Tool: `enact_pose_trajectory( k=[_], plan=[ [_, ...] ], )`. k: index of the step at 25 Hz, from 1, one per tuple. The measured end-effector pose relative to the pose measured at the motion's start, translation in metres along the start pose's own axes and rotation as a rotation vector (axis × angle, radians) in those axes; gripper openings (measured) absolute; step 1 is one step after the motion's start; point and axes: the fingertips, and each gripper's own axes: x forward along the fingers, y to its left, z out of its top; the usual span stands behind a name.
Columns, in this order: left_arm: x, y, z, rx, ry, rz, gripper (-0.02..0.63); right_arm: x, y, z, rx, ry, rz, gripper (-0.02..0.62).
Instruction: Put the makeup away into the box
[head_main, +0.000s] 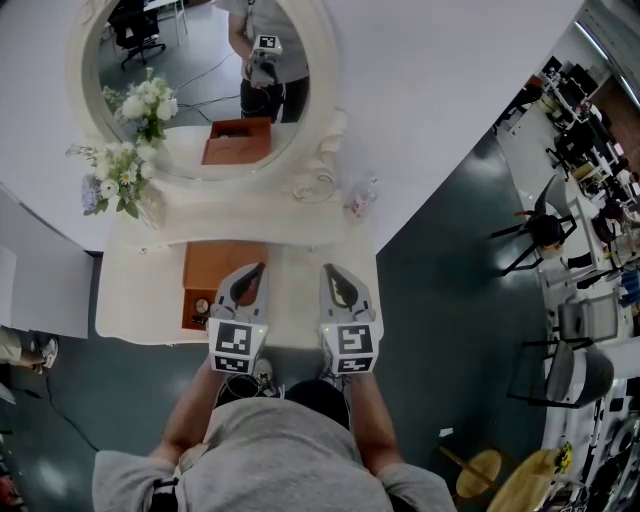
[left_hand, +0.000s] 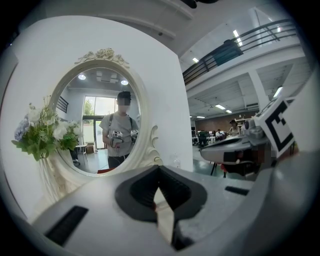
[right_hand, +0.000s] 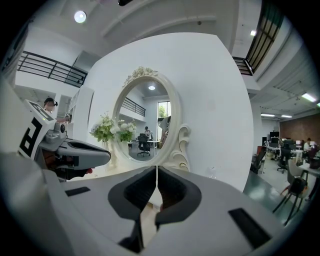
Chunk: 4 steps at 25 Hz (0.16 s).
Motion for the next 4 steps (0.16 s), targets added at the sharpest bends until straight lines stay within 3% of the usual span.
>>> enact_pose_trajectory(
  k=[4],
  plan=[
    [0.0005, 0.0005, -0.0016, -0.002, 0.0, -0.001, 0.003, 0.0008, 0.0003, -0.0013, 0.0, -0.002, -0.003, 0.023]
  ],
)
